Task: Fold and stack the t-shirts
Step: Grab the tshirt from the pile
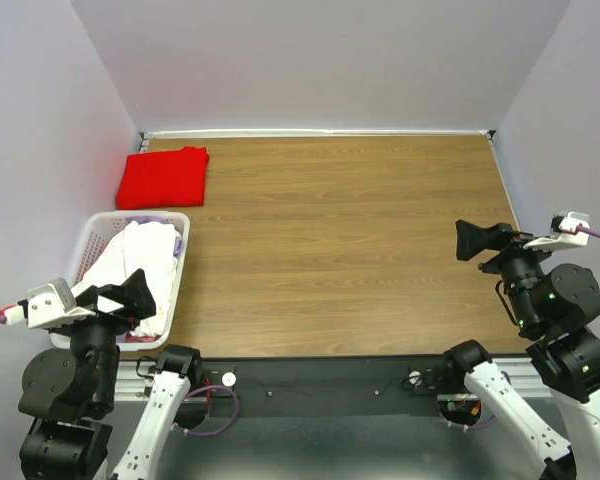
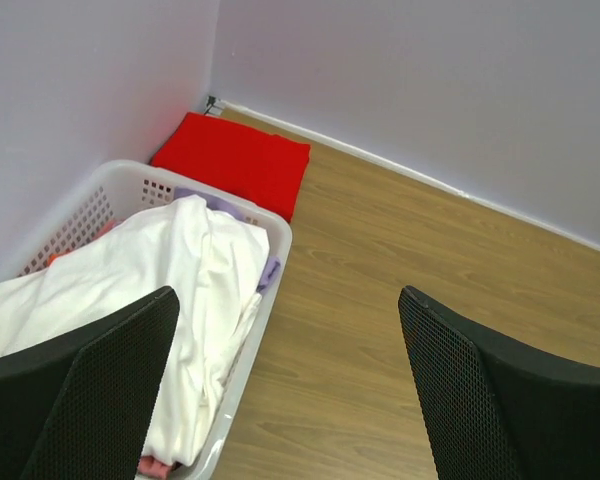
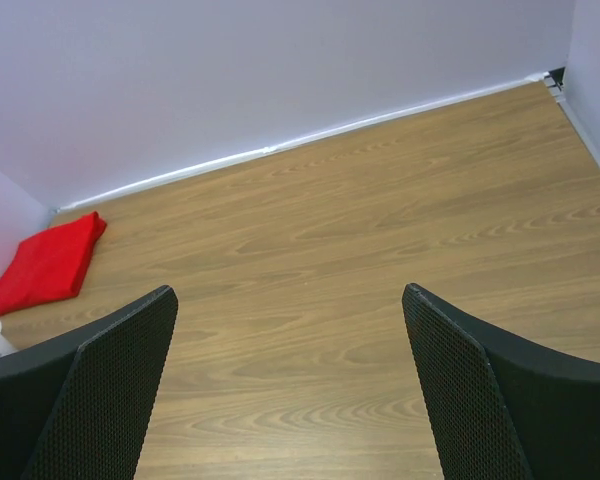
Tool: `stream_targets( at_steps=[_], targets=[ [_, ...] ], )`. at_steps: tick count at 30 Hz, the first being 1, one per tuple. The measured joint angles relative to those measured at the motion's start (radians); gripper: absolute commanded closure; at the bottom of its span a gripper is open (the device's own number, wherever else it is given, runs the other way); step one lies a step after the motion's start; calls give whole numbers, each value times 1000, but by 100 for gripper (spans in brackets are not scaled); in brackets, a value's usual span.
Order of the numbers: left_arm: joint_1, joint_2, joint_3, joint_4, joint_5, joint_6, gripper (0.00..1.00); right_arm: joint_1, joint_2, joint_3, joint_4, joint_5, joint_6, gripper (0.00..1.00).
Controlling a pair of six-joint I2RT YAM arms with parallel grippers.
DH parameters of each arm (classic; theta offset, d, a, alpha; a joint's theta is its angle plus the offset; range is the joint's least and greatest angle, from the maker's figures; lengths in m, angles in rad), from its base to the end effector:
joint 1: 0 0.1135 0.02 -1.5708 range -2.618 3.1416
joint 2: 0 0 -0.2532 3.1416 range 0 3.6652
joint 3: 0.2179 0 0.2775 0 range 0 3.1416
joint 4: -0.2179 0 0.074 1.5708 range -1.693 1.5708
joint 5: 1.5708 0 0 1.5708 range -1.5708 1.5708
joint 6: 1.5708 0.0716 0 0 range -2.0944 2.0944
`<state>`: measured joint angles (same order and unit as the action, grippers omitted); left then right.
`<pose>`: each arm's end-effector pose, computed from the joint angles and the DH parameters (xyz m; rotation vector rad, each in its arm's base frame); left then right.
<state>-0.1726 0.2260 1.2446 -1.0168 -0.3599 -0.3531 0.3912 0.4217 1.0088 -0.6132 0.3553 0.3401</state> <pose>0.0096 0.0239 0.4326 -0.4197 1.5135 -0.1308 0.1227 0.0236 0.4135 0.2357 1.5851 0.2852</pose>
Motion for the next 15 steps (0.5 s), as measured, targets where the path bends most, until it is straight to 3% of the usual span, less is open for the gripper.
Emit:
stream_targets(
  at_steps=[8,15],
  targets=[
    [0,13,-61,-26,-1,-53,2,0,5,15,-10,-5,2,0],
    [0,181,-122,-26,-26,-137,2,0,92,15,-11,-91,34,0]
  ],
)
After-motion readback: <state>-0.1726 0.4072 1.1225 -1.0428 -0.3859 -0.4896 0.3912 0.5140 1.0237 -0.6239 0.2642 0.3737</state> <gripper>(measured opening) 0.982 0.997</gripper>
